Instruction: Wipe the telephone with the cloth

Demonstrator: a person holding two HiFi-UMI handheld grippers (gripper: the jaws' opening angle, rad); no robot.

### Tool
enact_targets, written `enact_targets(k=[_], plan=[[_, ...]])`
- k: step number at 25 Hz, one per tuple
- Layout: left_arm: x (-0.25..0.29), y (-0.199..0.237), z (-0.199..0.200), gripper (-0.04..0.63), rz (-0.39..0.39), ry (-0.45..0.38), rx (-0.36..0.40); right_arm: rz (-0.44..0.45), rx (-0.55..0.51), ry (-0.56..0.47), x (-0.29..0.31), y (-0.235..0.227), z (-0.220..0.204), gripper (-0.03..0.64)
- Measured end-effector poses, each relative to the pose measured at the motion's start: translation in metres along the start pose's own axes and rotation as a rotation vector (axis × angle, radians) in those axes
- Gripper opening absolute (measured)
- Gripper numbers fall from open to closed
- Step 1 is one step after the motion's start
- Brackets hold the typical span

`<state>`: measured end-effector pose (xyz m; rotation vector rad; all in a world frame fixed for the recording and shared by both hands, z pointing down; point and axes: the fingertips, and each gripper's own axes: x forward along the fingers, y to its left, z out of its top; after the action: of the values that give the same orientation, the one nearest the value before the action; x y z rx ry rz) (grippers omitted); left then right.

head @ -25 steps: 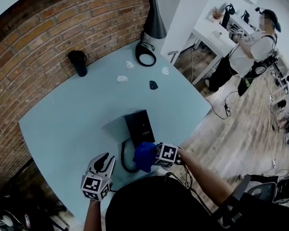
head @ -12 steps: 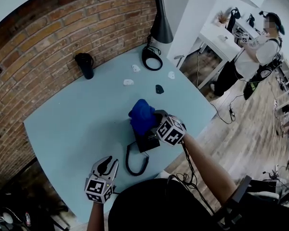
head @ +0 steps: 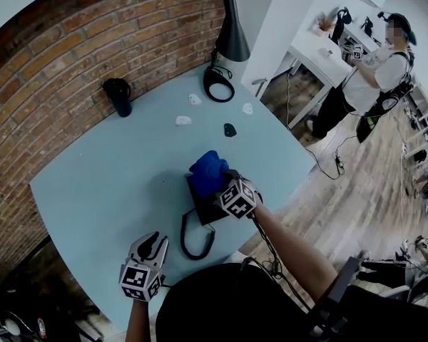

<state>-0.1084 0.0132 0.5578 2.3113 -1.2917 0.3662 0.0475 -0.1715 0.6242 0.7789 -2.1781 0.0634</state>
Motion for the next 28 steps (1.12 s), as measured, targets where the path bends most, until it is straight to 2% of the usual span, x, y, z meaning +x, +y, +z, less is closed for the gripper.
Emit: enact_targets(k=[3, 11, 16, 23, 28], plan=[[0.008, -0.006, -0.002, 0.131, -0.014, 0.002, 0.005, -0.002, -0.065, 0.015, 0.000, 0.005, -0.004, 0.179], [0.017, -0.023, -0.003, 0.132, -0.056, 0.023, 0.019, -0.020, -0.038, 0.013, -0.002, 0.006, -0.006, 0.178], [0.012, -0.021, -0.003, 0.132, -0.046, 0.007, 0.019, -0.043, 0.001, -0.004, -0.006, 0.011, -0.011, 0.176], [0.012, -0.022, -0.008, 0.132, -0.061, 0.033, 0.015, -0.053, 0.011, 0.001, -0.006, 0.016, -0.016, 0.176], [0.015, -0.022, -0.004, 0.132, -0.055, 0.005, 0.026, -0.044, 0.015, 0.011, -0.008, 0.019, -0.019, 0.176]])
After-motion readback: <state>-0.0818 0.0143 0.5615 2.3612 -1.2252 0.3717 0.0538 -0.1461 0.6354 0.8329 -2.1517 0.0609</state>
